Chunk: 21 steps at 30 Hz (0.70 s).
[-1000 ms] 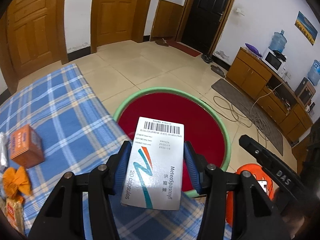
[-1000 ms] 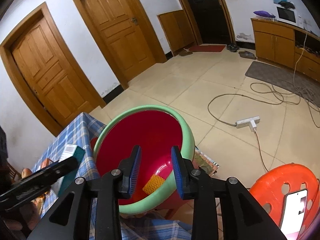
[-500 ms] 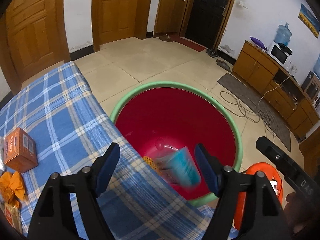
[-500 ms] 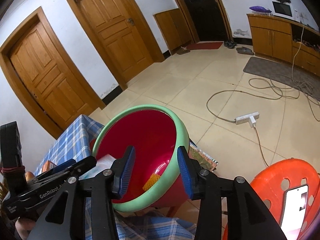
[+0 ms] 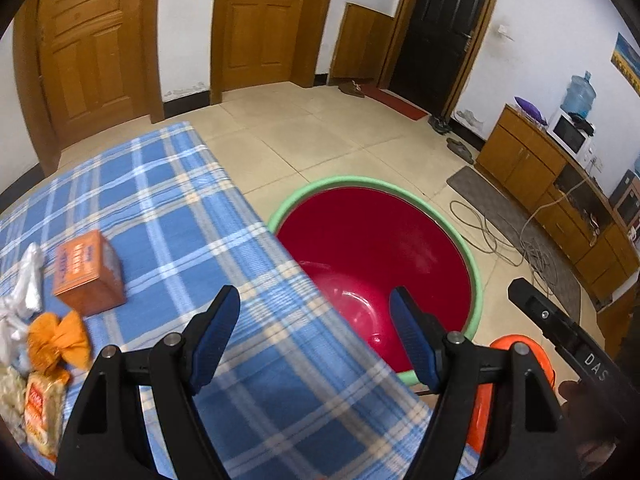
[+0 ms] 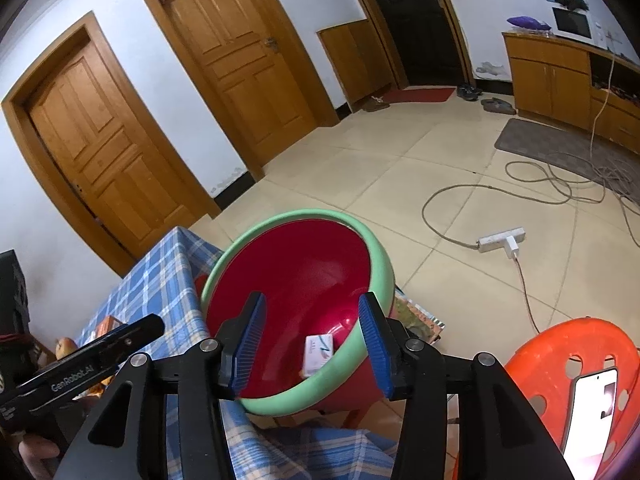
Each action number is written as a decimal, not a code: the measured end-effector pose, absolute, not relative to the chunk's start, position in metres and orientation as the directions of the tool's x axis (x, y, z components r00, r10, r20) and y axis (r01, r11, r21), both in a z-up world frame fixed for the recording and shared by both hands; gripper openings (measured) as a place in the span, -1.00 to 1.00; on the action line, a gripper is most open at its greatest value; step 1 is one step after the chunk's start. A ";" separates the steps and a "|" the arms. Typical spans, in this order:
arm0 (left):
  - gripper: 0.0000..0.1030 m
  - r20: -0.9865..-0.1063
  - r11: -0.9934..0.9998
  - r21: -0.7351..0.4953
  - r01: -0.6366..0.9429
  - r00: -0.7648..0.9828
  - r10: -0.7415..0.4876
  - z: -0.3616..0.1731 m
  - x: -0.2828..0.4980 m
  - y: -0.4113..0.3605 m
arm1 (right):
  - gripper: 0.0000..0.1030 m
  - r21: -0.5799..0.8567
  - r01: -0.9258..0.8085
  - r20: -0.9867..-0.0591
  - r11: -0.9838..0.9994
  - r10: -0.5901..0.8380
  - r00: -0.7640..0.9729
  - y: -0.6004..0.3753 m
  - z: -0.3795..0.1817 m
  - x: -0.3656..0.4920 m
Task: Collect trash
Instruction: 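Move both open tools back over the table items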
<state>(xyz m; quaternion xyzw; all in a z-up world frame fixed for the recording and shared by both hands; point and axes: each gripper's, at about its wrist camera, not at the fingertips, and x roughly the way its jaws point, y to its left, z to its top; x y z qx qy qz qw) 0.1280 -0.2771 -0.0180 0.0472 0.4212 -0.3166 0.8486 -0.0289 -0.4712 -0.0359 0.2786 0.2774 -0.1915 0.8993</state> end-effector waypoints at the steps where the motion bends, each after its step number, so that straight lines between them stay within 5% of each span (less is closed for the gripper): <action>1: 0.48 -0.741 0.799 -0.189 0.571 0.450 -0.497 -0.016 0.127 -0.272 | -0.04 0.396 0.493 -0.603 0.775 -0.185 0.776 -0.469 -0.035 -0.029; 21: 0.49 -0.703 0.899 -0.169 0.403 0.590 -0.397 0.020 0.113 -0.158 | 0.15 0.404 0.360 -0.589 0.841 -0.063 0.806 -0.414 -0.018 -0.019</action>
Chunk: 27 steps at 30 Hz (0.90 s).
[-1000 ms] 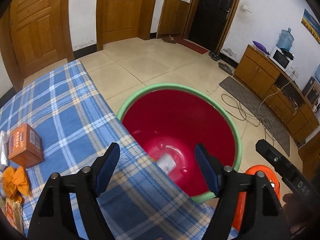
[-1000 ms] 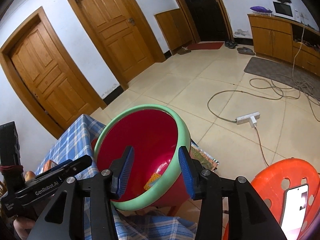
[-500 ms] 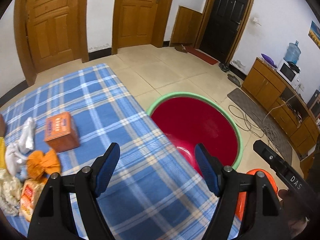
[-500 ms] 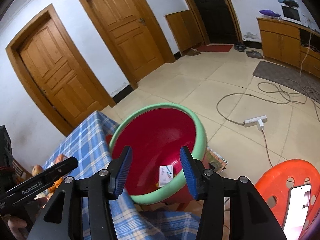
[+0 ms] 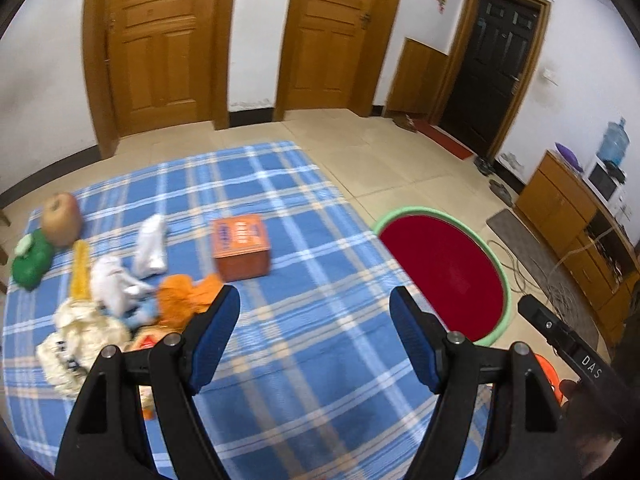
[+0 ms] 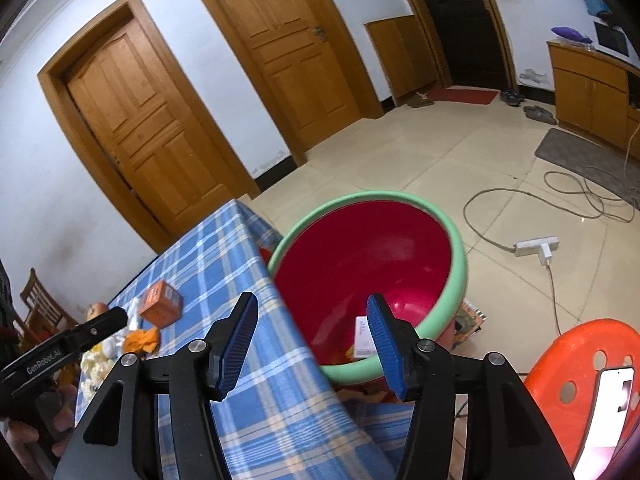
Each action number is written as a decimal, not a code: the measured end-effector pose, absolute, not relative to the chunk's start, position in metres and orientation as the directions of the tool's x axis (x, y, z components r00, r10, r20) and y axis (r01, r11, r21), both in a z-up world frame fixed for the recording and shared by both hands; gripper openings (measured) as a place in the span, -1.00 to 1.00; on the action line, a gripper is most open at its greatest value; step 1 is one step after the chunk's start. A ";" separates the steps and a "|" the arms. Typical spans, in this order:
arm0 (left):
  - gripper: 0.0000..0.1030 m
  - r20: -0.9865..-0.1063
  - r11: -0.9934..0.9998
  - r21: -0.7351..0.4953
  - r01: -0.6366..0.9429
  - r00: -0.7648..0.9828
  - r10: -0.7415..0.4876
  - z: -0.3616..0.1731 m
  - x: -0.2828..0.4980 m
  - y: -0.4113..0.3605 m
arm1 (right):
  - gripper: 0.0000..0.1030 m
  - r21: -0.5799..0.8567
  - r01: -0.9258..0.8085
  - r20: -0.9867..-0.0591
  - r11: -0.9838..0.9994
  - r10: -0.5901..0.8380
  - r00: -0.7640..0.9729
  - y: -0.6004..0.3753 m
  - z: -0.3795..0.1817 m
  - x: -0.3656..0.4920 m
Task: Collect trash
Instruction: 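Move both open tools back over the table items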
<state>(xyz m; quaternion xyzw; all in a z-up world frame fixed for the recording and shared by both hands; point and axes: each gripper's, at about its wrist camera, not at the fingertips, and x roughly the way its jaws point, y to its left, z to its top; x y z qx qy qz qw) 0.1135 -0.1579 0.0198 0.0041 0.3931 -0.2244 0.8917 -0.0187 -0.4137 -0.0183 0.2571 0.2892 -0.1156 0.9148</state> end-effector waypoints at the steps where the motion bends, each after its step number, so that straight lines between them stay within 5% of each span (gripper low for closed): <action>1: 0.49 -0.701 0.906 -0.167 0.389 0.600 -0.386 0.022 0.114 -0.150 | 0.20 0.405 0.355 -0.592 0.843 -0.054 0.804 -0.411 -0.018 -0.018; 27: 0.50 -0.752 0.998 -0.065 -0.005 0.658 -0.045 -0.001 0.120 0.027 | 0.34 0.392 0.240 -0.607 0.888 0.054 0.793 -0.353 -0.017 -0.002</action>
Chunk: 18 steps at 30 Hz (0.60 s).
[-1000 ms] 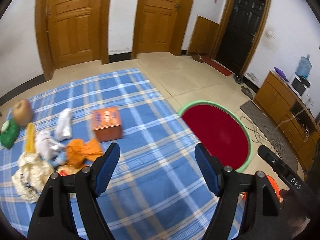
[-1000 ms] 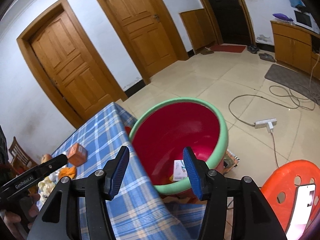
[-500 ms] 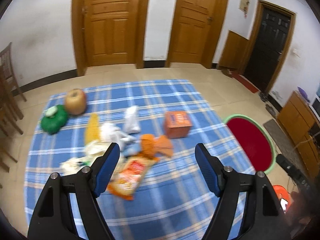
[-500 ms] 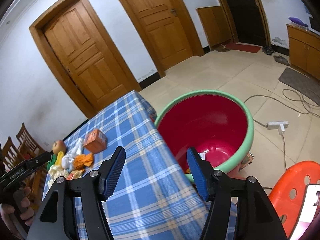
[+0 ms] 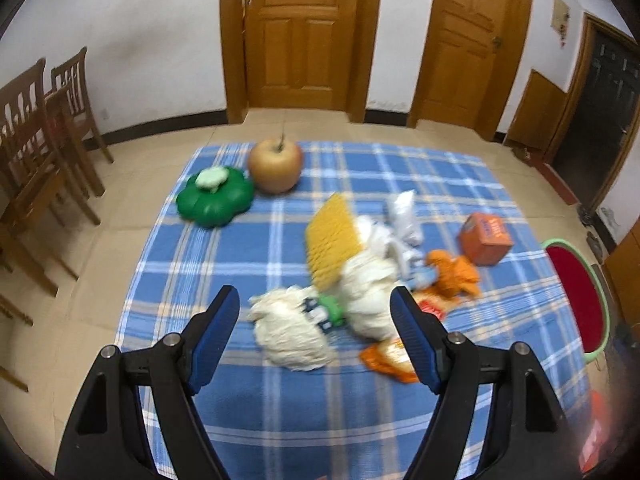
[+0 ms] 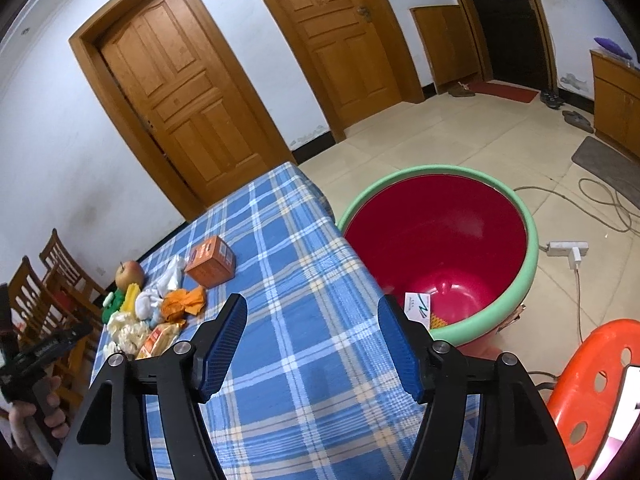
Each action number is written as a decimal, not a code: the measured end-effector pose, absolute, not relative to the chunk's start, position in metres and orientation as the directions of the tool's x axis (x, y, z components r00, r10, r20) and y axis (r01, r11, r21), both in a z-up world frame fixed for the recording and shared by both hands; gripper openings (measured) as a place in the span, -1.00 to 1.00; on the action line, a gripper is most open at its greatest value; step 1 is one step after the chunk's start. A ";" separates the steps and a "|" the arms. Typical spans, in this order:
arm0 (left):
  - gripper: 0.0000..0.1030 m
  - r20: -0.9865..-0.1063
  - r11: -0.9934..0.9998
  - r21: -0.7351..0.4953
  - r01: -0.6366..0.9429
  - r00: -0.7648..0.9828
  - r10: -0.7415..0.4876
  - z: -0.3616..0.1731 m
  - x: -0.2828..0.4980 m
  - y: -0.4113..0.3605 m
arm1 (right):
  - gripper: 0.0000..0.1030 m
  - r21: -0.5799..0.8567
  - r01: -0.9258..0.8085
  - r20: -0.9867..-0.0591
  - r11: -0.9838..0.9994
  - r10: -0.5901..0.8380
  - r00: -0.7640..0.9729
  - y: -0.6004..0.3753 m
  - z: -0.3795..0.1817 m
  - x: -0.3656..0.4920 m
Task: Collect trash
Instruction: 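Move both open tools back over the table items, then grasp the crumpled white paper with the left tool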
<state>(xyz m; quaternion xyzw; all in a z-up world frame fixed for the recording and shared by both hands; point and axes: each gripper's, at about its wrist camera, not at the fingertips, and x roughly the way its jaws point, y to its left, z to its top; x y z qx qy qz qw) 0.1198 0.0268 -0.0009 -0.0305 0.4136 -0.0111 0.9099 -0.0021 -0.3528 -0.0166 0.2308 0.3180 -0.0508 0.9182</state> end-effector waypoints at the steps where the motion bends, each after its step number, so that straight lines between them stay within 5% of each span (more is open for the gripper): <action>1: 0.50 -0.762 0.998 -0.065 -0.015 0.646 -0.040 -0.007 0.122 0.030 | 0.34 0.390 0.240 -0.608 0.889 0.053 0.792 -0.352 -0.017 -0.002; 13: 0.49 -0.822 0.997 -0.056 -0.047 0.569 -0.020 -0.056 0.132 0.044 | 0.35 0.379 0.233 -0.628 0.896 0.064 0.776 -0.342 -0.021 0.006; 18: 0.21 -0.839 0.996 -0.079 -0.043 0.542 -0.043 -0.070 0.137 0.047 | 0.35 0.372 0.225 -0.634 0.901 0.070 0.770 -0.337 -0.021 0.008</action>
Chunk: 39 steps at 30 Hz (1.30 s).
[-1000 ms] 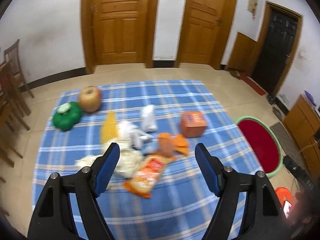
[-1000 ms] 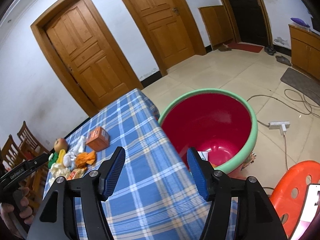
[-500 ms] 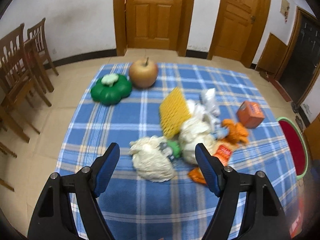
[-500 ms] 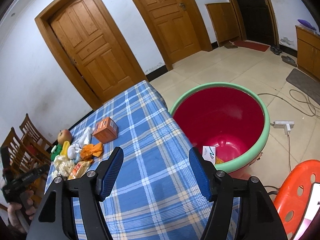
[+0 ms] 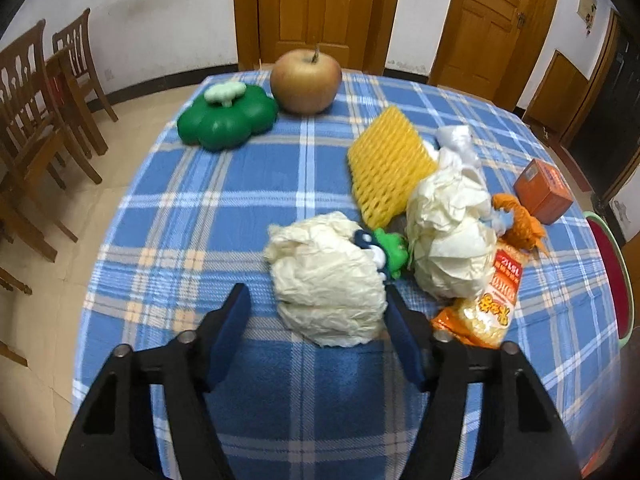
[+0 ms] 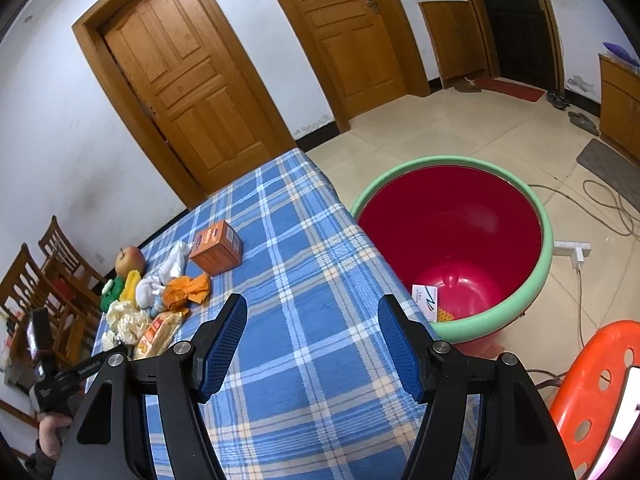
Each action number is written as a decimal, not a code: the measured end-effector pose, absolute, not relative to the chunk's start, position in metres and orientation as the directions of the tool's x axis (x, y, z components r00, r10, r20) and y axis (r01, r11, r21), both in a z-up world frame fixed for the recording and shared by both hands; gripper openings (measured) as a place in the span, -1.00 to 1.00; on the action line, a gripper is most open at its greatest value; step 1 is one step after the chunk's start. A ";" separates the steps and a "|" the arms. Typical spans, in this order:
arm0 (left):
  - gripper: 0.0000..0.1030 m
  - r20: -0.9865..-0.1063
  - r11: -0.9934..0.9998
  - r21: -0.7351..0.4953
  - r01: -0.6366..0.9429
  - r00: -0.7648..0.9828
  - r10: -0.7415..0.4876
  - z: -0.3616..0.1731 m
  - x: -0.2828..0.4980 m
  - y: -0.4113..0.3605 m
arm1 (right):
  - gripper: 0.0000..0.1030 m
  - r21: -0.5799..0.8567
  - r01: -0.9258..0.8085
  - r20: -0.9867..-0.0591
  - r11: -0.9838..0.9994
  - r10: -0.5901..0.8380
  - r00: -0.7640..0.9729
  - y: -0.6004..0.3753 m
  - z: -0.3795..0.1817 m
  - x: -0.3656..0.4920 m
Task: Collect trash
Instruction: 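Grasp the crumpled white paper with the left tool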
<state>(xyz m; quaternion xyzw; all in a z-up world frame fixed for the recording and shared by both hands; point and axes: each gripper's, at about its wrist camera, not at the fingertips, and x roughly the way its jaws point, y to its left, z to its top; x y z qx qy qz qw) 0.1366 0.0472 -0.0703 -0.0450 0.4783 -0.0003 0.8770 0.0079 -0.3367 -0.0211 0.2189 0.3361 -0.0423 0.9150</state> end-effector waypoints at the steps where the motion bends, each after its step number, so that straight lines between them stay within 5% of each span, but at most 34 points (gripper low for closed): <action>1: 0.20 -0.836 0.996 -0.083 -0.039 0.547 -0.048 -0.071 0.136 0.047 | 0.35 0.371 0.224 -0.635 0.901 0.070 0.769 -0.336 -0.021 0.009; 6: -0.24 -0.821 0.995 -0.098 -0.002 0.565 -0.079 -0.068 0.134 0.043 | 0.35 0.369 0.214 -0.642 0.905 0.081 0.762 -0.330 -0.023 0.011; 9: -0.30 -0.813 0.993 -0.117 -0.002 0.574 -0.094 -0.065 0.131 0.046 | 0.35 0.364 0.203 -0.645 0.909 0.088 0.759 -0.325 -0.022 0.013; 39: -0.35 -0.727 0.972 -0.228 -0.051 0.674 -0.135 -0.030 0.075 0.102 | 0.35 0.303 -0.105 -0.724 0.947 0.301 0.621 -0.165 -0.036 0.070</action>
